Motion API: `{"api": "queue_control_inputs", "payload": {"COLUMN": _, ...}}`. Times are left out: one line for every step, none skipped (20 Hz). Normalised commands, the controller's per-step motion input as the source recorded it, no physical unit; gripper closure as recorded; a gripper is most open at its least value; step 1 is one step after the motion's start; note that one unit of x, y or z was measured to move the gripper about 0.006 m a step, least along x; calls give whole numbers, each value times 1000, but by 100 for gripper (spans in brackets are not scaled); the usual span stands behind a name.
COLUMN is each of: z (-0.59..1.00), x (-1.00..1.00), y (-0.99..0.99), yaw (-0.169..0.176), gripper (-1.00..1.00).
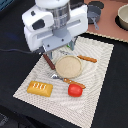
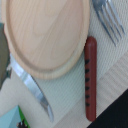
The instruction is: Interact with the objects in diverse but meaningful ways.
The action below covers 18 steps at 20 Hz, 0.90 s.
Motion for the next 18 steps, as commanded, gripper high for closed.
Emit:
{"api": "queue_control_inputs", "payload": {"z": -14, "x": 163, "y": -626, "yaw": 130, "gripper": -100}}
{"api": "queue_control_inputs", "payload": {"z": -3, "x": 160, "y": -629, "yaw": 136, "gripper": -100}}
{"api": "queue_control_inputs", "payload": {"z": 0, "x": 129, "y": -609, "yaw": 154, "gripper": -100}}
{"api": "queue_control_inputs", "payload": {"z": 0, "x": 114, "y": -583, "yaw": 162, "gripper": -100}}
{"api": "queue_control_inputs", "payload": {"z": 0, "x": 103, "y": -560, "yaw": 167, "gripper": -100}}
{"api": "queue_control_inputs", "payload": {"z": 0, "x": 97, "y": -520, "yaw": 168, "gripper": -100}}
{"api": "queue_control_inputs", "payload": {"z": 43, "x": 89, "y": -489, "yaw": 169, "gripper": -100}}
{"api": "queue_control_inputs", "payload": {"z": 66, "x": 89, "y": -483, "yaw": 171, "gripper": -100}}
{"api": "queue_control_inputs", "payload": {"z": 57, "x": 77, "y": -483, "yaw": 176, "gripper": -100}}
{"api": "queue_control_inputs", "payload": {"z": 51, "x": 57, "y": -471, "yaw": 188, "gripper": -100}}
{"api": "queue_control_inputs", "payload": {"z": 20, "x": 49, "y": -469, "yaw": 191, "gripper": -100}}
{"api": "queue_control_inputs", "payload": {"z": 0, "x": 51, "y": -471, "yaw": 190, "gripper": -100}}
{"api": "queue_control_inputs", "payload": {"z": 0, "x": 51, "y": -486, "yaw": 186, "gripper": -100}}
{"api": "queue_control_inputs", "payload": {"z": 0, "x": 69, "y": -526, "yaw": 178, "gripper": -100}}
{"api": "queue_control_inputs", "payload": {"z": 0, "x": 69, "y": -566, "yaw": 169, "gripper": -100}}
{"api": "queue_control_inputs", "payload": {"z": 0, "x": 74, "y": -597, "yaw": 163, "gripper": -100}}
{"api": "queue_control_inputs", "payload": {"z": 0, "x": 89, "y": -631, "yaw": 156, "gripper": -100}}
{"api": "queue_control_inputs", "payload": {"z": 0, "x": 94, "y": -666, "yaw": 152, "gripper": -100}}
